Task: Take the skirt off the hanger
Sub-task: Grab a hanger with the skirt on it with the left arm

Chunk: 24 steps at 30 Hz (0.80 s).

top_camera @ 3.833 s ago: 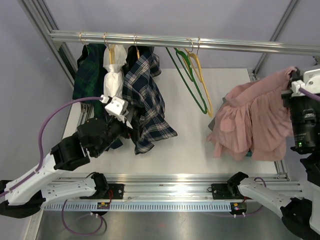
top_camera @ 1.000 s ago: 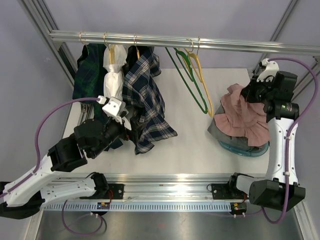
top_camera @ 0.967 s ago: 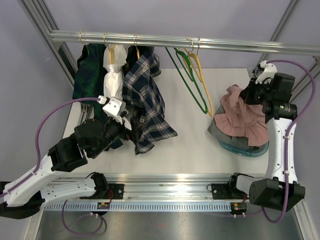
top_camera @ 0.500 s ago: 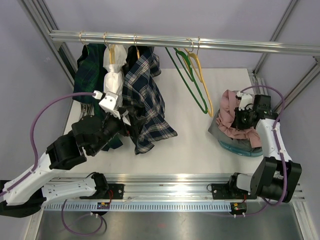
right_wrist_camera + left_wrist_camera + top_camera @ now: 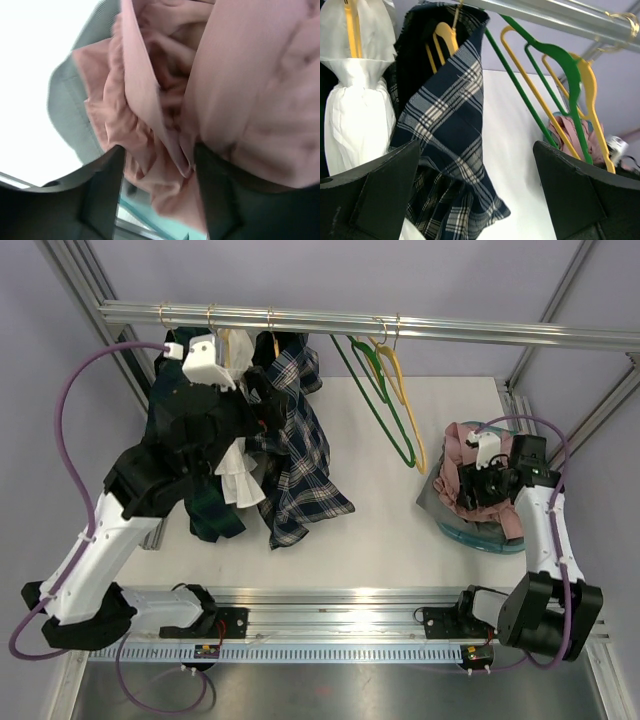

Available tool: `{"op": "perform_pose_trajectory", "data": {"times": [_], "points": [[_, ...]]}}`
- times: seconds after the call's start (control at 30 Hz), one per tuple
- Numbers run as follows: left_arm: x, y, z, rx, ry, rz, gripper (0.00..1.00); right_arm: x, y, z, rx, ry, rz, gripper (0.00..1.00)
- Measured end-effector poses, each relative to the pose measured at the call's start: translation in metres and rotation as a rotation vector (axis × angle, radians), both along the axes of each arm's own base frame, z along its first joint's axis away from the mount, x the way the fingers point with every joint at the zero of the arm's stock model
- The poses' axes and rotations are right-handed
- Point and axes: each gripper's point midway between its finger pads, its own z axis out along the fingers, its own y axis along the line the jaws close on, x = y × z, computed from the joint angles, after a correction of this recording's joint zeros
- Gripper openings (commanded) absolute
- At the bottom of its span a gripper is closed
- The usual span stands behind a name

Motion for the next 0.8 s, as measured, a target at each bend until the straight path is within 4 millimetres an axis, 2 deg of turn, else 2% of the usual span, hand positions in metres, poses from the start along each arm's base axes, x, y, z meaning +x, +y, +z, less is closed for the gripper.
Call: {"op": "perform_pose_trajectory", "data": {"times": [0.03, 0.1, 0.2, 0.27, 0.5, 0.63, 0.7, 0.8], "points": [[0.007, 0.000, 0.000, -0.003, 0.017, 0.019, 0.99, -0.001, 0.000, 0.012, -0.007, -0.028, 0.004, 0.75], [0.019, -0.002, -0.005, -0.007, 0.049, 0.050, 0.99, 0.001, 0.000, 0.034, -0.018, -0.085, 0.011, 0.79], [0.034, -0.003, -0.021, 0.009, 0.107, 0.085, 0.97, 0.002, 0.000, 0.067, -0.029, -0.155, 0.014, 0.87], [0.043, -0.003, -0.035, 0.031, 0.144, 0.105, 0.96, 0.002, 0.001, 0.079, -0.034, -0.177, 0.015, 0.92], [0.065, -0.005, -0.059, 0.078, 0.199, 0.132, 0.91, -0.004, 0.007, 0.094, -0.002, -0.172, 0.016, 0.94], [0.077, -0.017, -0.071, 0.090, 0.220, 0.106, 0.90, -0.004, 0.012, 0.103, 0.027, -0.184, 0.017, 0.94], [0.084, -0.024, -0.081, 0.103, 0.236, 0.097, 0.86, -0.003, 0.014, 0.107, 0.040, -0.190, 0.017, 0.94], [0.093, -0.029, -0.101, 0.129, 0.262, 0.098, 0.71, -0.004, 0.017, 0.113, 0.059, -0.198, 0.020, 0.94]]}}
